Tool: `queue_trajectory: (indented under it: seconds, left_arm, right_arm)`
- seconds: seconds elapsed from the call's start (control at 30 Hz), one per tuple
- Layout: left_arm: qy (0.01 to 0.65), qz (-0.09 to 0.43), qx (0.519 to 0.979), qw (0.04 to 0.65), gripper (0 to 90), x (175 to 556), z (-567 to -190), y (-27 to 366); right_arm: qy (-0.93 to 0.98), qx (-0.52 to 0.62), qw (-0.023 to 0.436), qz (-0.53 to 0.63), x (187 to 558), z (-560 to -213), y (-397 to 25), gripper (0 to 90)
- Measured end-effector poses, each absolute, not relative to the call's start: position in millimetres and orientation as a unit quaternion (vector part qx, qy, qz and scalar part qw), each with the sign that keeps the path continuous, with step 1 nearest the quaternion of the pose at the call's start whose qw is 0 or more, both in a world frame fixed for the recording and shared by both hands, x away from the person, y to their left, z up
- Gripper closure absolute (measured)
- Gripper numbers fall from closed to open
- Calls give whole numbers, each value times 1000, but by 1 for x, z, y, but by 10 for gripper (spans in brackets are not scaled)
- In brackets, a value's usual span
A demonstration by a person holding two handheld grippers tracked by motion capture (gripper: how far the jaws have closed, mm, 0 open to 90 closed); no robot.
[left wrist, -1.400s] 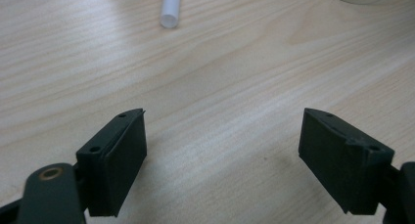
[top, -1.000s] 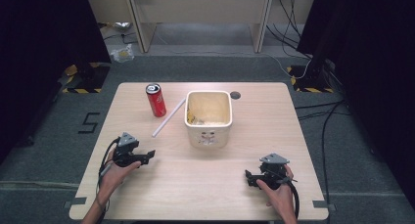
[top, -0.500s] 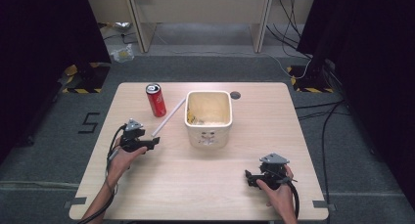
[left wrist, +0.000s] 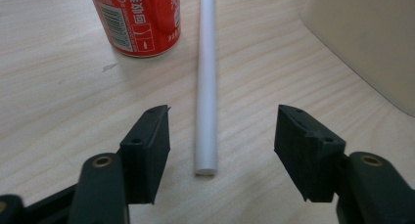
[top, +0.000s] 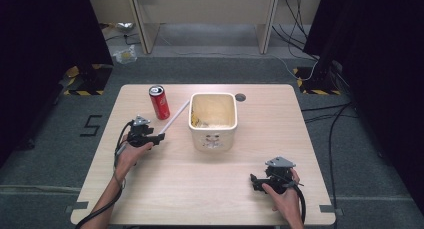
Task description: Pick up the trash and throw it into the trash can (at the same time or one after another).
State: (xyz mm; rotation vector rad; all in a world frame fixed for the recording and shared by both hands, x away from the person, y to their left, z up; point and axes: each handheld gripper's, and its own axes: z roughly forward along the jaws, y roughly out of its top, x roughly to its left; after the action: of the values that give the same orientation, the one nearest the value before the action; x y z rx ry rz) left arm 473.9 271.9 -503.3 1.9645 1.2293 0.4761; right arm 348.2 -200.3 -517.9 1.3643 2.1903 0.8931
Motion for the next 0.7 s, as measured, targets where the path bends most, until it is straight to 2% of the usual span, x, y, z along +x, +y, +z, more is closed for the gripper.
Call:
queue_trajectory:
  seconds: [0.23,0.53,0.7]
  left_arm:
    - [482,188,772,369,561,484,-511,270]
    - [484,189,773,365,654,490,-516,265]
    - [479,200,775,360,754,491,-517,264]
  right_arm:
    - [785,489,204,320,348,-518,-200,22]
    - [785,489,204,320,348,-518,-200,23]
    - [785,489,204,320,348,-518,-200,22]
